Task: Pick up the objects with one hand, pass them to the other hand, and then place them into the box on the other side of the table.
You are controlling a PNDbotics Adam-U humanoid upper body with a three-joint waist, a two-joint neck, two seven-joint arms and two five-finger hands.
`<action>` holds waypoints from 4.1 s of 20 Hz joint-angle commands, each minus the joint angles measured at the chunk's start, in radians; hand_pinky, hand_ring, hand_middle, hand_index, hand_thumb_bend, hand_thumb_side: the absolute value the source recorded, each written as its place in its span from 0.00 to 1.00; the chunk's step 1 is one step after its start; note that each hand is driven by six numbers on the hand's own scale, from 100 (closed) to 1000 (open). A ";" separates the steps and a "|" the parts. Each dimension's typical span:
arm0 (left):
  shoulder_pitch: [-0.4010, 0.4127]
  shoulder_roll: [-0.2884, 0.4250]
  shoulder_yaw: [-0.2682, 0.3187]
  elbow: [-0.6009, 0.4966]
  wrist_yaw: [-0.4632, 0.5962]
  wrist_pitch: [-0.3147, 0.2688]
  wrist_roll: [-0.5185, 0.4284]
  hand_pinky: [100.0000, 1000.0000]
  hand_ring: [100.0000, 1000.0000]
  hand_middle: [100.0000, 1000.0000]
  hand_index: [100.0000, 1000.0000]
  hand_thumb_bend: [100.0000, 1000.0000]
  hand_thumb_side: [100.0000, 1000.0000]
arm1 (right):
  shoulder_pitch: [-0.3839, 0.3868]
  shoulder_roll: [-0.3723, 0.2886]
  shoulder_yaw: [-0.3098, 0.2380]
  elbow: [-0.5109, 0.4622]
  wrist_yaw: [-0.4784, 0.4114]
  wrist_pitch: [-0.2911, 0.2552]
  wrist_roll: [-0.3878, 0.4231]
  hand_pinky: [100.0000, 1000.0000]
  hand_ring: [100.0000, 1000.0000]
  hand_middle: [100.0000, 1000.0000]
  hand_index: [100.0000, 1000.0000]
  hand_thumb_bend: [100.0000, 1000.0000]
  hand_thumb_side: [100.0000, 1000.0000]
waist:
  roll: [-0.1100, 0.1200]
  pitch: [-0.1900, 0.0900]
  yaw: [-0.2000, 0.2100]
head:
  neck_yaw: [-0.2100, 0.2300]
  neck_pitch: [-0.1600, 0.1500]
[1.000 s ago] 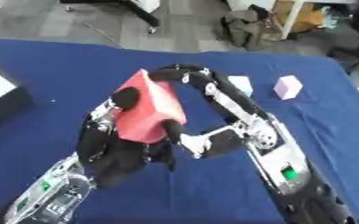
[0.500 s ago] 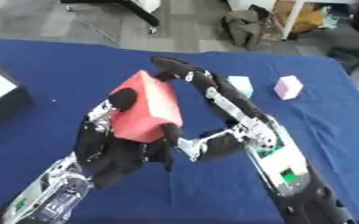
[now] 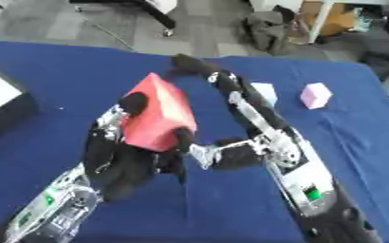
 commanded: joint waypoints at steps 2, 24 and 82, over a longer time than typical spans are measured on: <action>-0.008 0.019 0.026 -0.012 -0.012 -0.018 0.007 0.44 0.37 0.20 0.44 0.13 0.75 | -0.013 0.001 -0.048 -0.021 0.026 0.016 -0.064 0.93 0.93 1.00 1.00 0.00 0.00 | 0.005 -0.008 -0.003 | 0.065 -0.003; -0.198 0.344 0.383 0.190 -0.207 -0.043 0.233 0.41 0.39 0.18 0.45 0.00 0.75 | -0.009 0.024 -0.107 -0.021 0.101 0.055 -0.155 0.93 0.93 1.00 1.00 0.00 0.00 | 0.026 -0.001 -0.018 | 0.366 -0.088; -0.081 0.344 0.488 -0.280 -0.726 -0.085 0.306 0.66 0.58 0.55 0.82 0.23 0.76 | 0.130 -0.186 -0.241 0.040 -0.052 0.208 -0.236 0.91 0.94 1.00 1.00 0.00 0.41 | 0.028 -0.040 -0.059 | -0.161 -0.003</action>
